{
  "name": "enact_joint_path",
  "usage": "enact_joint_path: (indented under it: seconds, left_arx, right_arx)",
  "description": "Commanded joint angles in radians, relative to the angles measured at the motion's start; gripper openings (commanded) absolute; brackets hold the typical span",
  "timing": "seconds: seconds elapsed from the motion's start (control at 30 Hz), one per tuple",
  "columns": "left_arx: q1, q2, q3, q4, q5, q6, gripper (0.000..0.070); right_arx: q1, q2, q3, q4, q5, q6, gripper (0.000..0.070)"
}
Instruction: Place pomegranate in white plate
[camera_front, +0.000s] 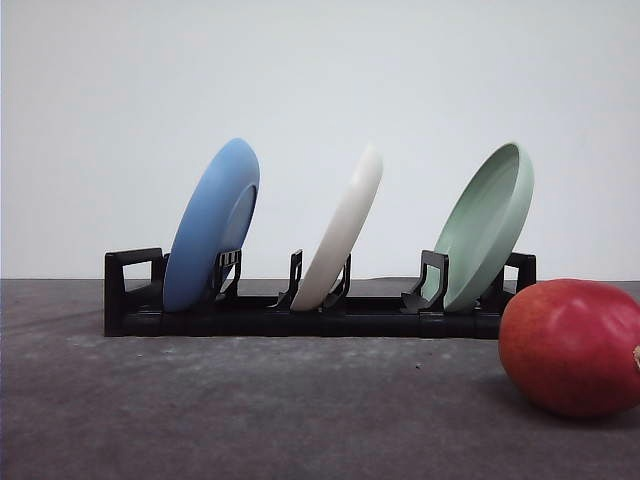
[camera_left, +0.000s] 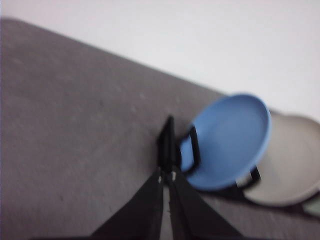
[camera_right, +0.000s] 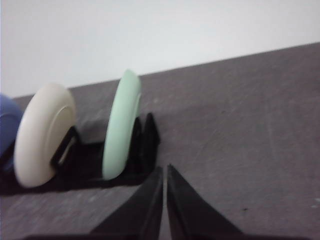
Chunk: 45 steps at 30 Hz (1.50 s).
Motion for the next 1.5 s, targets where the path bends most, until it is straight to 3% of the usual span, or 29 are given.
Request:
enact_joint_path:
  seconds: [0.0, 0.13, 0.33, 0.57, 0.7, 0.83, 0.97, 1.03, 1.1, 1.13, 1.17, 1.37, 1.47]
  left_arx:
    - [0.000, 0.052, 0.053, -0.045, 0.030, 0.067, 0.0003]
    - [-0.004, 0.150, 0.131, -0.129, 0.076, 0.163, 0.0003]
    - [-0.075, 0.259, 0.174, -0.127, 0.106, 0.192, 0.0003]
    - [-0.244, 0.350, 0.175, -0.074, 0.101, 0.235, 0.0003]
    - [-0.337, 0.383, 0.183, -0.049, 0.101, 0.375, 0.0003]
    - [-0.381, 0.398, 0.204, -0.054, 0.099, 0.464, 0.0003]
    - [-0.388, 0.398, 0.217, -0.054, 0.097, 0.475, 0.0004]
    - [-0.388, 0.397, 0.218, -0.049, 0.098, 0.475, 0.0085]
    - [-0.390, 0.396, 0.218, -0.044, 0.098, 0.474, 0.0226]
    - [-0.393, 0.396, 0.218, -0.042, 0.098, 0.474, 0.0281]
    - [-0.396, 0.396, 0.218, -0.039, 0.099, 0.474, 0.0317]
    - [-0.437, 0.400, 0.218, 0.009, 0.136, 0.474, 0.0326]
    - [-0.472, 0.423, 0.218, 0.061, 0.136, 0.474, 0.0367]
  right_arx:
    - [0.000, 0.034, 0.027, -0.005, -0.031, -0.026, 0.0006]
    - [0.000, 0.107, 0.044, -0.003, -0.111, -0.057, 0.0006]
    - [0.004, 0.209, 0.045, 0.002, -0.219, -0.075, 0.0006]
    - [0.117, 0.251, 0.045, 0.028, -0.189, -0.166, 0.0006]
    - [0.187, 0.257, 0.045, 0.027, -0.187, -0.224, 0.0006]
    - [0.218, 0.256, 0.045, 0.027, -0.188, -0.276, 0.0006]
    - [0.221, 0.254, 0.045, 0.028, -0.188, -0.280, 0.0014]
    - [0.221, 0.254, 0.045, 0.028, -0.188, -0.280, 0.0142]
    - [0.221, 0.254, 0.045, 0.028, -0.187, -0.279, 0.0320]
    - [0.221, 0.254, 0.045, 0.028, -0.187, -0.279, 0.0368]
    - [0.221, 0.254, 0.045, 0.029, -0.187, -0.279, 0.0381]
    - [0.221, 0.254, 0.045, 0.035, -0.188, -0.277, 0.0381]
    - [0.221, 0.254, 0.045, 0.044, -0.188, -0.271, 0.0381]
